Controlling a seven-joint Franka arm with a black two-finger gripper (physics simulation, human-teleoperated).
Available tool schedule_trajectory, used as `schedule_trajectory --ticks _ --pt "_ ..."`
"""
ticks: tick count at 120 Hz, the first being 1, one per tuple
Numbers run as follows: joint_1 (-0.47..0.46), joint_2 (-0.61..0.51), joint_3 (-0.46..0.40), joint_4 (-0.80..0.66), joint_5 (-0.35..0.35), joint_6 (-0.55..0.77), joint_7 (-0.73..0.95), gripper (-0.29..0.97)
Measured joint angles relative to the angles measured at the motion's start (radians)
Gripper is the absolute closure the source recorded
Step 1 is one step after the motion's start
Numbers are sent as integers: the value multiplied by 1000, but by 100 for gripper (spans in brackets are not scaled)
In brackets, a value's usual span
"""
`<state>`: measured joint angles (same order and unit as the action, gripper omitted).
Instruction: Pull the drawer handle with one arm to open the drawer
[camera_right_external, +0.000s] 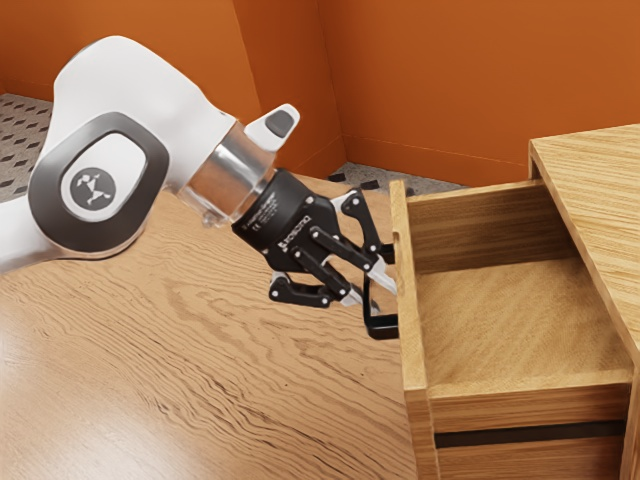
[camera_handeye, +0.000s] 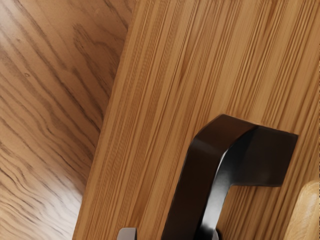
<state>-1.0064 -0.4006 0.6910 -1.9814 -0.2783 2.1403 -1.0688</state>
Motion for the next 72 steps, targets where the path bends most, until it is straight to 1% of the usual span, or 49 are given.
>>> schedule_trajectory --ticks 20,36,46,52,72 --pt "31 -26 -1 -14 5 -13 -6 71" --pt "78 -59 -31 -38 17 -22 -10 75" --pt "118 -79 -68 -57 22 -27 -12 80" --pt "134 -92 -82 -70 25 -30 -14 80" --pt "237 -162 -167 -138 29 -35 -18 79"
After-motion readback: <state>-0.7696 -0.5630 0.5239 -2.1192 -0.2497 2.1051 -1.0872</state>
